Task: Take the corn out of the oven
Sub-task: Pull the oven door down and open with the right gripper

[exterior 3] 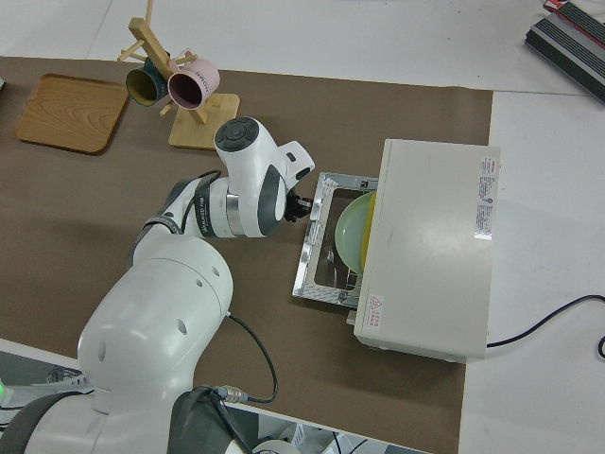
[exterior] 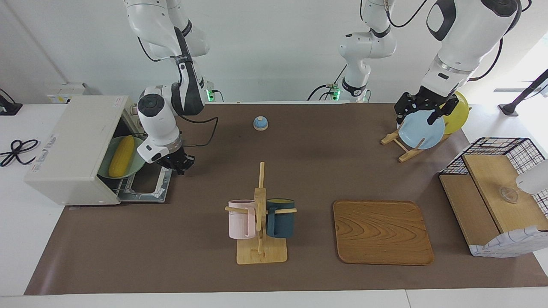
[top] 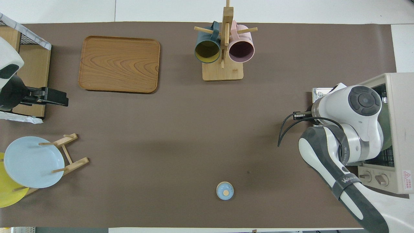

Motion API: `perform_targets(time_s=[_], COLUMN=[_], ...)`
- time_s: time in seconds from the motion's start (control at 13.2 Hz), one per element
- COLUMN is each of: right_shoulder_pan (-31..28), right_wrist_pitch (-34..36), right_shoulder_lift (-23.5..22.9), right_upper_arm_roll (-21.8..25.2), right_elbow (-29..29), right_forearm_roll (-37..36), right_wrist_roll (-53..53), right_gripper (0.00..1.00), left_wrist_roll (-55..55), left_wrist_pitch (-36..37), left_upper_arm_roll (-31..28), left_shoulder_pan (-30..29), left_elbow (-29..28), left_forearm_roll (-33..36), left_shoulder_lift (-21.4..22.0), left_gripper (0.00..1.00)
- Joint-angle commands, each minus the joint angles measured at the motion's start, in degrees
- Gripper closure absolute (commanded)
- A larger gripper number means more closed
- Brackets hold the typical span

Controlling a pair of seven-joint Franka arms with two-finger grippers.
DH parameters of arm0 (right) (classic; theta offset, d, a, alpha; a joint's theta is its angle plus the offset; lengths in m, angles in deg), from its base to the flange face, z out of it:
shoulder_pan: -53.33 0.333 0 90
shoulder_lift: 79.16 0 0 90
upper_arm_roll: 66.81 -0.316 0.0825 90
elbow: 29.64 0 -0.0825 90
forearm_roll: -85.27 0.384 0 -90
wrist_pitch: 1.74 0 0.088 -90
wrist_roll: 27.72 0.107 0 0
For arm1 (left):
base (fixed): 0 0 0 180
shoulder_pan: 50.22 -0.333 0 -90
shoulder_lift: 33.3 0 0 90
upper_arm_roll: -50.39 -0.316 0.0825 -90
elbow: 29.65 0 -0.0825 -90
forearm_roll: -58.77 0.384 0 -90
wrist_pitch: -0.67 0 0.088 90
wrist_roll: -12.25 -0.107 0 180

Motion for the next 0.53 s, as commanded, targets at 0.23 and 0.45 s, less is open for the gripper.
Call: perform_targets(time_s=[0.23,0.45], right_shoulder_pan=[-1.9,-6.3], right_wrist_pitch=[17.4,20.1], right_shoulder_lift=[8.0,9.7], right_upper_arm_roll=[1.1,1.1], right_elbow=[-4.6,-4.4], right_forearm_roll=[0.1,-0.1], right_wrist_roll=[-3.6,-9.0], right_gripper=[0.72,0.67], left_wrist_roll=[0.1,-0.2], left_wrist_pitch=[-3.0,-3.3], left_upper_arm_roll=[0.0,0.0], left_shoulder_pan=[-0.5,-0.6], left_elbow=[-2.3,-2.4], left_forearm_roll=[-0.3,-0.3], left_shoulder_lift=[0.0,0.0], left_gripper=[0.00,0.00])
